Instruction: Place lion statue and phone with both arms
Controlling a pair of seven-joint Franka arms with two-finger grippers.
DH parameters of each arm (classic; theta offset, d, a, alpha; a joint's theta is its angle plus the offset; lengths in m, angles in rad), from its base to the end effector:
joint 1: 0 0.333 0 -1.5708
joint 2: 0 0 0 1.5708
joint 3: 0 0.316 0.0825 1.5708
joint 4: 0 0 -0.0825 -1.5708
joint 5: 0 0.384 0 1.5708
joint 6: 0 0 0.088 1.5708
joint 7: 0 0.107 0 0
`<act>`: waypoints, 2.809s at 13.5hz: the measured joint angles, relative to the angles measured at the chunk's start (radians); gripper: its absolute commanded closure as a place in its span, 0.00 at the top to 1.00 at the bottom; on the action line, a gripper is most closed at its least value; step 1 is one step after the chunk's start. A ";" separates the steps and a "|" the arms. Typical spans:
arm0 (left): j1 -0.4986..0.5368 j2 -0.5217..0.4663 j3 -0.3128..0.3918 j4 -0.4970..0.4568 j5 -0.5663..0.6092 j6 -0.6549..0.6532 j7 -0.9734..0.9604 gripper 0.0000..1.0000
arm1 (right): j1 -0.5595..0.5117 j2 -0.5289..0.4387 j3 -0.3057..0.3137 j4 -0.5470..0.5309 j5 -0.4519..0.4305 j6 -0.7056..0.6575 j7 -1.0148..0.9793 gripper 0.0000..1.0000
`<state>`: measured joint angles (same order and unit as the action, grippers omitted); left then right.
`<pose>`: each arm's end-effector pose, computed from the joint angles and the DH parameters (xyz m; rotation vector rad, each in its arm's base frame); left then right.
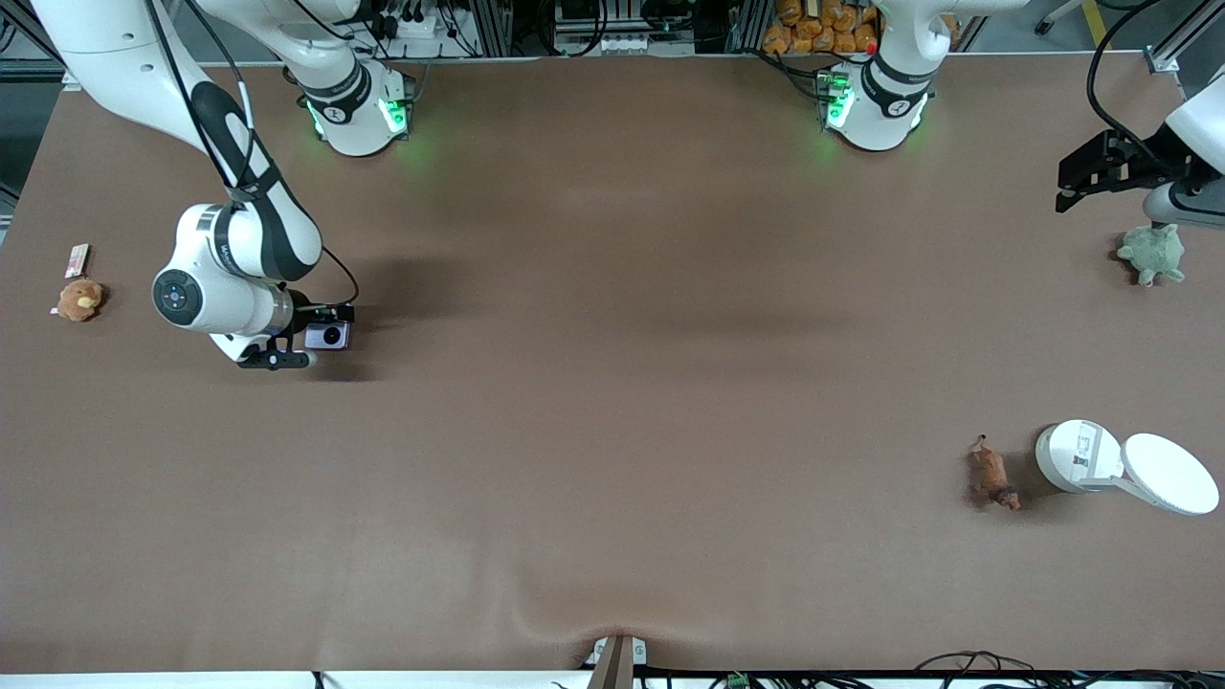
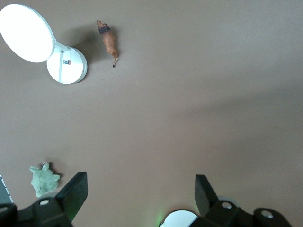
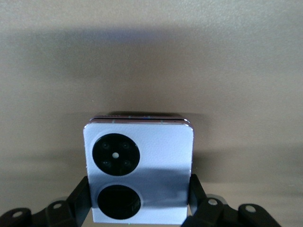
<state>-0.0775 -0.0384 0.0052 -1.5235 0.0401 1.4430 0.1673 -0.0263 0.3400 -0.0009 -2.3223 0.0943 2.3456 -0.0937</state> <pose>0.5282 -0.0335 0.6565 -3.0817 0.3643 0.0682 0.4837 -0.0118 0.1717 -3.0294 0.0155 0.4773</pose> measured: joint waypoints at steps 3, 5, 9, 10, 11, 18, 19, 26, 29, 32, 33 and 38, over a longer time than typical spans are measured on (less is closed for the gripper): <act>0.000 0.000 0.000 0.003 0.000 0.002 0.000 1.00 | 0.000 0.000 0.003 0.006 0.000 -0.004 0.000 1.00; 0.000 0.000 0.000 0.008 0.000 0.004 0.000 1.00 | 0.000 -0.001 0.005 0.044 0.000 -0.069 0.000 1.00; 0.000 0.000 0.000 0.013 0.000 0.005 0.000 1.00 | 0.004 -0.014 0.013 0.261 0.000 -0.358 0.000 1.00; 0.000 0.000 0.000 0.015 0.000 0.005 0.000 1.00 | 0.006 -0.018 0.015 0.325 0.000 -0.419 0.000 1.00; 0.000 0.000 -0.001 0.016 0.000 0.005 0.000 1.00 | 0.007 -0.020 0.017 0.384 0.000 -0.467 0.000 1.00; 0.000 0.001 -0.015 0.021 0.000 0.005 0.000 1.00 | 0.068 -0.022 0.024 0.786 -0.007 -0.670 -0.002 1.00; 0.000 0.001 -0.015 0.021 0.000 0.005 0.000 1.00 | 0.081 -0.022 0.024 0.846 -0.024 -0.723 -0.002 1.00; 0.000 0.001 -0.015 0.021 0.000 0.005 0.000 1.00 | 0.095 -0.023 0.022 1.095 -0.047 -0.968 -0.002 1.00; 0.001 0.002 -0.015 0.021 0.000 0.005 0.000 1.00 | 0.075 -0.031 0.019 1.202 -0.055 -1.108 0.001 1.00; 0.002 0.002 -0.014 0.021 0.000 0.005 0.000 1.00 | 0.036 -0.093 0.022 1.231 -0.055 -1.159 0.059 1.00; 0.002 0.002 -0.014 0.021 0.000 0.005 0.000 1.00 | 0.035 -0.120 0.024 1.224 -0.055 -1.162 0.115 1.00; 0.003 0.002 -0.014 0.021 0.000 0.005 0.000 1.00 | 0.035 -0.277 0.030 0.958 -0.054 -1.000 0.197 1.00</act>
<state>-0.0743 -0.0361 -0.0084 -1.5020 0.0401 1.4479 0.1673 0.0089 0.0633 0.0289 -1.3644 0.0402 1.3459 0.1033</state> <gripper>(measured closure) 0.000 0.000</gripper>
